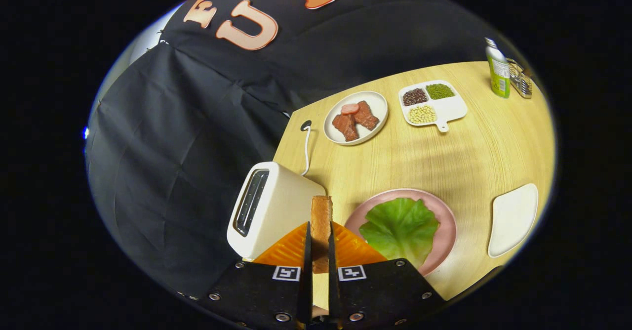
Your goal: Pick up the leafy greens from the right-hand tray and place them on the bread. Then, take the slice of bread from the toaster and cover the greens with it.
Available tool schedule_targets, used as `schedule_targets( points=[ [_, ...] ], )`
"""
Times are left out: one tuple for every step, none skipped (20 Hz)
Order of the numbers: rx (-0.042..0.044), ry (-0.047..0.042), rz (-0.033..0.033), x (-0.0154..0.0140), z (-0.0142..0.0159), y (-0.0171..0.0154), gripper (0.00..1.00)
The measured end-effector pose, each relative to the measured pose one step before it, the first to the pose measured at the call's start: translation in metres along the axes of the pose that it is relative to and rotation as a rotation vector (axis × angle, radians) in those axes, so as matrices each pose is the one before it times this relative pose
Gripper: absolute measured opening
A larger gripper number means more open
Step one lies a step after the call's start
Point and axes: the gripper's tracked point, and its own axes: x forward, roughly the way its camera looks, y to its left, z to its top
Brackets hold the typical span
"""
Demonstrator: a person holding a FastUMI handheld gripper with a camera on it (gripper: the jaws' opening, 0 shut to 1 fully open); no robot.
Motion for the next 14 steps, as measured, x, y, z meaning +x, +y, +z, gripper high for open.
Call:
schedule_targets(
  points=[
    [0.01311,-0.00329,0.00016,0.00029,-0.00111,-0.00332,0.13],
    [0.00232,-0.00018,-0.00080,0.00050,-0.00176,-0.00310,0.13],
    [0.00463,-0.00760,-0.00191,-0.00057,-0.00045,-0.00394,0.13],
    [0.00308,-0.00399,-0.00717,0.00033,0.00045,-0.00442,0.13],
    [0.00675,-0.00374,-0.00357,0.00052,-0.00161,-0.00369,0.13],
    [0.00088,0.00389,-0.00110,0.00163,-0.00133,-0.00343,0.13],
    [0.00458,0.00189,-0.00057,0.00137,-0.00207,-0.00292,0.14],
    [0.00253,0.00302,-0.00268,0.00165,-0.00111,-0.00306,0.13],
    [0.00174,-0.00179,-0.00540,0.00134,-0.00103,-0.00350,0.13],
    [-0.00749,-0.00189,-0.00911,0.00104,0.00007,-0.00425,0.13],
    [-0.00644,-0.00451,-0.01127,0.00092,-0.00023,-0.00496,0.13],
    [-0.00813,-0.00339,-0.00949,0.00139,-0.00063,-0.00420,0.13],
    [-0.00485,0.00007,-0.00644,0.00020,-0.00191,-0.00269,0.14],
    [-0.00601,0.00268,-0.00182,0.00131,-0.00167,-0.00276,0.13]
  ],
)
